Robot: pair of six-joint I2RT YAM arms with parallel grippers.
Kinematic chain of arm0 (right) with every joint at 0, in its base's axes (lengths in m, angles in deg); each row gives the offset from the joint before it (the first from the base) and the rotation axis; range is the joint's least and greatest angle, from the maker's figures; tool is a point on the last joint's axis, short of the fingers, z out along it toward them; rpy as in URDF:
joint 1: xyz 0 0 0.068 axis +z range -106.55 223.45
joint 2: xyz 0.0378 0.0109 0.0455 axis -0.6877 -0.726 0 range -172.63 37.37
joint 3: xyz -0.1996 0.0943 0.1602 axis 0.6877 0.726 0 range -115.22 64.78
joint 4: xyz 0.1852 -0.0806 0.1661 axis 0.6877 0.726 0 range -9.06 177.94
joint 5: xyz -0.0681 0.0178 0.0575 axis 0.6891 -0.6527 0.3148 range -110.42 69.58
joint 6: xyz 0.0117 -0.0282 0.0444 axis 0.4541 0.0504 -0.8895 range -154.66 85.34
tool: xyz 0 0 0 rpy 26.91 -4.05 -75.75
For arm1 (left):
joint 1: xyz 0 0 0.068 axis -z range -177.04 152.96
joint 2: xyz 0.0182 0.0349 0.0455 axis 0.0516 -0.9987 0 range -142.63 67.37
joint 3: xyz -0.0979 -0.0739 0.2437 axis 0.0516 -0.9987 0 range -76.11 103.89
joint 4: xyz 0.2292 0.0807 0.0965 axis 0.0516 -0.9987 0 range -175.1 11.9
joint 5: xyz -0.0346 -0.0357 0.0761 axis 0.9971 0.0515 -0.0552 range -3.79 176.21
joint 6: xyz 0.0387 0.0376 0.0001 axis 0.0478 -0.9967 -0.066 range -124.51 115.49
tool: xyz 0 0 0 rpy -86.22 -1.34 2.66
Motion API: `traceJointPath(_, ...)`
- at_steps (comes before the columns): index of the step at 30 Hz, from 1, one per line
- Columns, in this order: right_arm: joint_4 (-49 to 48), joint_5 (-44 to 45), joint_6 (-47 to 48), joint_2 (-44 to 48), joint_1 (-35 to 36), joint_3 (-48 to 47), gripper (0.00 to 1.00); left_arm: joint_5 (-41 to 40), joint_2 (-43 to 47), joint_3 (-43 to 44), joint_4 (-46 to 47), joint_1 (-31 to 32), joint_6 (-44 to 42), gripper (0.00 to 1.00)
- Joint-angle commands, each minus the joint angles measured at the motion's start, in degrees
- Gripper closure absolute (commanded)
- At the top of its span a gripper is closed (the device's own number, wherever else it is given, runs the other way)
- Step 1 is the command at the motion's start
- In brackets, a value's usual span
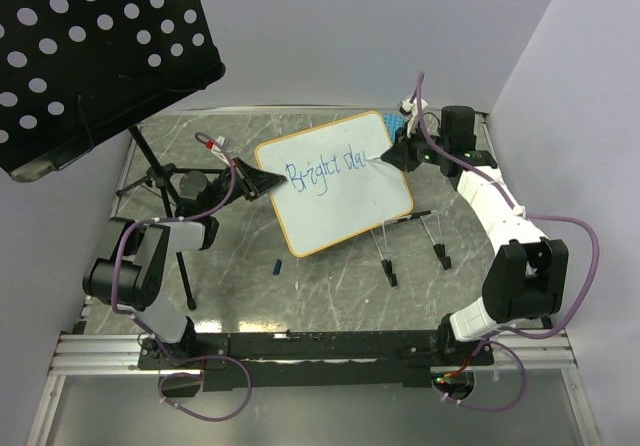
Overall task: Write a sentence on the whiteboard
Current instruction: Write on the whiteboard with the whiteboard.
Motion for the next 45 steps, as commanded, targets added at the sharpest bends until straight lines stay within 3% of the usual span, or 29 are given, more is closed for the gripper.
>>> traceJointPath(1, 0.58, -0.39, 1.51, 3.66, -0.4, 1.01, 1.0, -0.44, 1.37, 2.13, 20.84, -0.04, 2.99, 0.99)
traceJointPath(23, 0.05, 1.46, -1.12, -2.66, -1.28, -7.69, 1.0, 0.0, 1.72, 1.96, 21.28, -0.04, 3.34, 0.99)
traceJointPath(45, 2.78, -0.21, 2.04, 0.32, -1.28, -1.63, 1.0, -0.88, 1.11, 2.75, 20.58, -0.04, 3.08, 0.99)
